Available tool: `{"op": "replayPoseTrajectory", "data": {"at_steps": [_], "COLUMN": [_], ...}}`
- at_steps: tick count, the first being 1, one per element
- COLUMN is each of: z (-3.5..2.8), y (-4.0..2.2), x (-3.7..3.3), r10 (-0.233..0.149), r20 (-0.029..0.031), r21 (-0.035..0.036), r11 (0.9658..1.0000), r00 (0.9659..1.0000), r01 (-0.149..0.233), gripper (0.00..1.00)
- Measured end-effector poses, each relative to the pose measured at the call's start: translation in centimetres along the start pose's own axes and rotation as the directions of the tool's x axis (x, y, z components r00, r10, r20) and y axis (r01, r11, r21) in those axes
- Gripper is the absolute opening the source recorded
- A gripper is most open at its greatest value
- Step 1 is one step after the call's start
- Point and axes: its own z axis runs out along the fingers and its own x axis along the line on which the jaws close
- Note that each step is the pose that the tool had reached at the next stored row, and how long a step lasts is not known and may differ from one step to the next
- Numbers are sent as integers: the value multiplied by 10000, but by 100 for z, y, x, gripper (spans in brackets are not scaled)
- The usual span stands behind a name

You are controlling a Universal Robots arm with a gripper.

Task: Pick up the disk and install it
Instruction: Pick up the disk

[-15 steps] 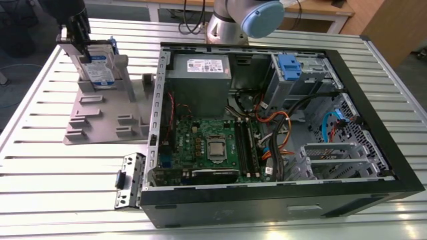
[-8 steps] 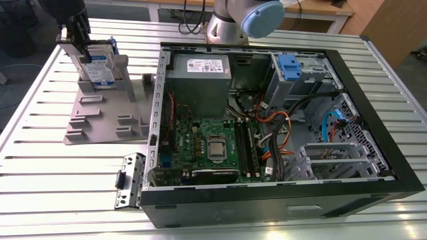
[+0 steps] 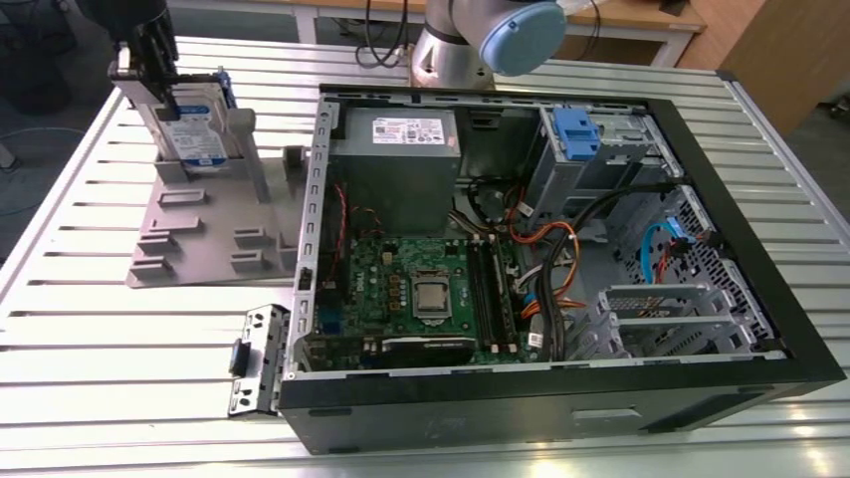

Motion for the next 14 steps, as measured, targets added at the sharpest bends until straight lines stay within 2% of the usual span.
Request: {"op": "replayPoseTrajectory", "data": {"at_steps": [14], "z": [-185], "y": [4], "x": [-5], "r10": [0], "r20": [18], "r21": [0], "r11": [10000], "r00": [10000], "r01": [0], "gripper": [36]}}
